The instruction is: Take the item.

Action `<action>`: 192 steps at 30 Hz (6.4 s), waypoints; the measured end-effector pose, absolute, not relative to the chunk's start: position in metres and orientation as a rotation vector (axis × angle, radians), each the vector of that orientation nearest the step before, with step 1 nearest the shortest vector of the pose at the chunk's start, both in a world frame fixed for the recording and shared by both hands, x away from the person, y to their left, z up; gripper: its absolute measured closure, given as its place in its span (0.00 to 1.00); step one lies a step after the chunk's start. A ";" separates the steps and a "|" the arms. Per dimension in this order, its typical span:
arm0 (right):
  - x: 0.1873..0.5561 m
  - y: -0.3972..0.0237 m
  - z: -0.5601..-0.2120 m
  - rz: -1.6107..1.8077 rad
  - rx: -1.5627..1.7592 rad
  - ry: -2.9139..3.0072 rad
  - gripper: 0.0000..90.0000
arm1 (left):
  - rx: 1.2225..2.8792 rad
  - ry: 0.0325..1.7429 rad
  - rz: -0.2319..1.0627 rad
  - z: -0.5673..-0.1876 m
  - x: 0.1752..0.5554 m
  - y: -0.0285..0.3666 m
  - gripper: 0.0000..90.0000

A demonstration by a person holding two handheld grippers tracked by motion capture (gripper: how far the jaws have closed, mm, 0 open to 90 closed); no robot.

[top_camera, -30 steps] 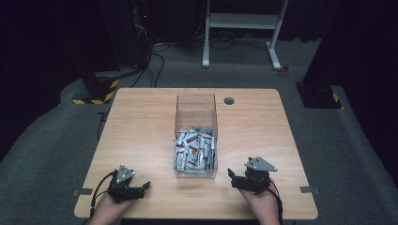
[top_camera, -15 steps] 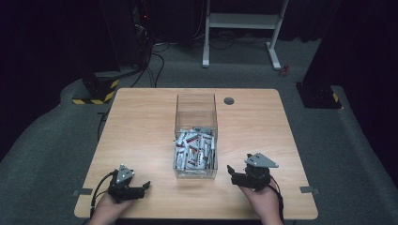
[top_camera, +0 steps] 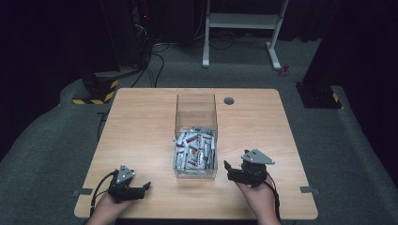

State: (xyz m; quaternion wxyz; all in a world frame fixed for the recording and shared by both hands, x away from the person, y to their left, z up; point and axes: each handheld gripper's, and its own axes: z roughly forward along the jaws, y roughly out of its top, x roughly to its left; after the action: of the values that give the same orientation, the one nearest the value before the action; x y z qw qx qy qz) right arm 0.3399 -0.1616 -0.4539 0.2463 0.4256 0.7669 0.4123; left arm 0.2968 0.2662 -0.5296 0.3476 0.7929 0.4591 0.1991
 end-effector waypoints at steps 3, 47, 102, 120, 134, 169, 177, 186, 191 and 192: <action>0.340 -0.162 -0.449 1.148 1.156 2.084 0.15 | 2.057 1.191 0.520 -0.530 0.296 0.266 0.15; 0.343 -0.117 -0.440 1.190 1.054 2.205 0.23 | 2.074 1.149 0.505 -0.530 0.296 0.265 0.15; 0.355 -0.072 -0.440 1.104 1.045 2.207 0.65 | 2.089 1.119 0.497 -0.529 0.295 0.265 0.16; 0.357 -0.070 -0.449 1.085 1.042 2.218 0.72 | 2.094 1.108 0.500 -0.529 0.295 0.265 0.16; 0.355 -0.069 -0.449 1.084 1.066 2.228 0.93 | 2.093 1.108 0.495 -0.530 0.295 0.265 0.16; 0.340 -0.090 -0.444 1.313 1.015 2.098 1.00 | 2.083 1.122 0.497 -0.530 0.294 0.265 0.16; 0.337 -0.098 -0.440 1.384 1.014 2.062 1.00 | 2.070 1.155 0.513 -0.530 0.295 0.265 0.16; 0.335 -0.098 -0.437 1.416 1.020 2.028 1.00 | 2.071 1.157 0.511 -0.529 0.294 0.266 0.17; 0.335 -0.101 -0.436 1.434 1.028 2.013 1.00 | 2.071 1.156 0.512 -0.529 0.294 0.266 0.17; 0.334 -0.102 -0.435 1.439 1.029 2.007 1.00 | 2.071 1.156 0.512 -0.529 0.294 0.266 0.17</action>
State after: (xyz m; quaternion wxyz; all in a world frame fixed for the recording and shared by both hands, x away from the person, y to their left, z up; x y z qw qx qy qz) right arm 0.3344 -0.1019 -0.4352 0.2310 0.3741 0.7301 0.5232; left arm 0.2943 0.2661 -0.5294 0.3500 0.7995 0.4464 0.1976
